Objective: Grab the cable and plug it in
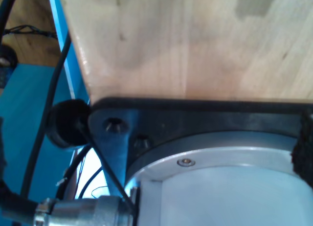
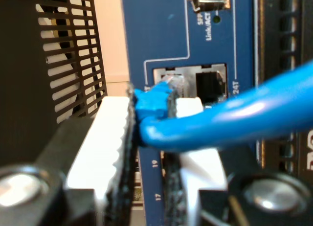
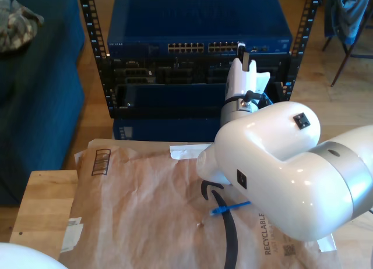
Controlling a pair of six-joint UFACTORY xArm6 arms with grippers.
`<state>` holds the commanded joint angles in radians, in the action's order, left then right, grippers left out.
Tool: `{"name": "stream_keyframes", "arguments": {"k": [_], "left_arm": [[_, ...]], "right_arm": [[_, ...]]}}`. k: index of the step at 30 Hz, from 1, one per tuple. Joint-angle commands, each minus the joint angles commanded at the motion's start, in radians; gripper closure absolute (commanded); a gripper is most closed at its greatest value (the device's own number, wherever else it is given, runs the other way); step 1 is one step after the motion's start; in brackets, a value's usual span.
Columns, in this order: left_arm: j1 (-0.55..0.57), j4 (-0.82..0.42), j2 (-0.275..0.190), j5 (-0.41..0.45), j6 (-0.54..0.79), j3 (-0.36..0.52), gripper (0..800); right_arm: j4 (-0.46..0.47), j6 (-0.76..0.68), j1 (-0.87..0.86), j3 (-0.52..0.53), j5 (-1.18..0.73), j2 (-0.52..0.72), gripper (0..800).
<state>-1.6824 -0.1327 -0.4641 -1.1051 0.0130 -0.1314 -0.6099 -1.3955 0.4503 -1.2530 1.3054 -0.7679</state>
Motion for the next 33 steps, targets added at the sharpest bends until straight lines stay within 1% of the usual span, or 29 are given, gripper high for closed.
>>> {"name": "stream_keyframes", "arguments": {"k": [13,33], "left_arm": [[0.000,0.000,0.000,0.000,0.000,0.000,0],[0.000,0.000,0.000,0.000,0.000,0.000,0]], "right_arm": [[0.000,0.000,0.000,0.003,0.000,-0.008,800],[0.003,0.000,-0.029,-0.026,-0.011,-0.018,800]]}}
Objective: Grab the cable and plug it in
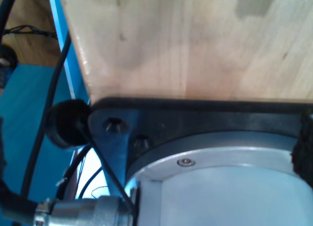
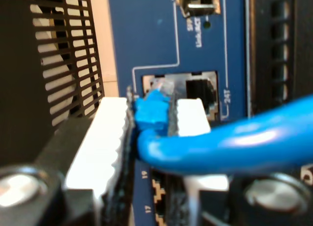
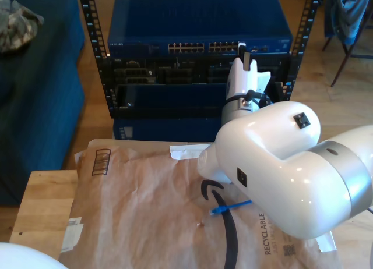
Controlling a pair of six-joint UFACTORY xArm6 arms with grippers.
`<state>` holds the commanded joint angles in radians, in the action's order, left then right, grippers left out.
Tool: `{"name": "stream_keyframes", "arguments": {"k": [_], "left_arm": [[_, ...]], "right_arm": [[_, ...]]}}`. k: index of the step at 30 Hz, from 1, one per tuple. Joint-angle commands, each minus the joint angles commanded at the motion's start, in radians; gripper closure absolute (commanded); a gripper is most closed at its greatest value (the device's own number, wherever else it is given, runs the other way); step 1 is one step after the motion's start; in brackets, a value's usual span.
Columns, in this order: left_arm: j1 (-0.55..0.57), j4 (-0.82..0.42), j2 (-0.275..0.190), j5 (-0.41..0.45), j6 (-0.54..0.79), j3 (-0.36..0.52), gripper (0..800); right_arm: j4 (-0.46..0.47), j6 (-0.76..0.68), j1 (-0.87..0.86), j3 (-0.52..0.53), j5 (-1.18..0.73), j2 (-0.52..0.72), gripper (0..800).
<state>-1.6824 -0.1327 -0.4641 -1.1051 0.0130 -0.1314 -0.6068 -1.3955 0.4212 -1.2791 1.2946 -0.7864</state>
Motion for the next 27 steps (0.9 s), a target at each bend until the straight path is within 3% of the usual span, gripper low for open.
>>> {"name": "stream_keyframes", "arguments": {"k": [27], "left_arm": [[0.000,0.000,0.000,0.000,0.000,0.000,0]], "right_arm": [[0.000,-0.002,0.011,0.025,0.003,0.003,800]]}}
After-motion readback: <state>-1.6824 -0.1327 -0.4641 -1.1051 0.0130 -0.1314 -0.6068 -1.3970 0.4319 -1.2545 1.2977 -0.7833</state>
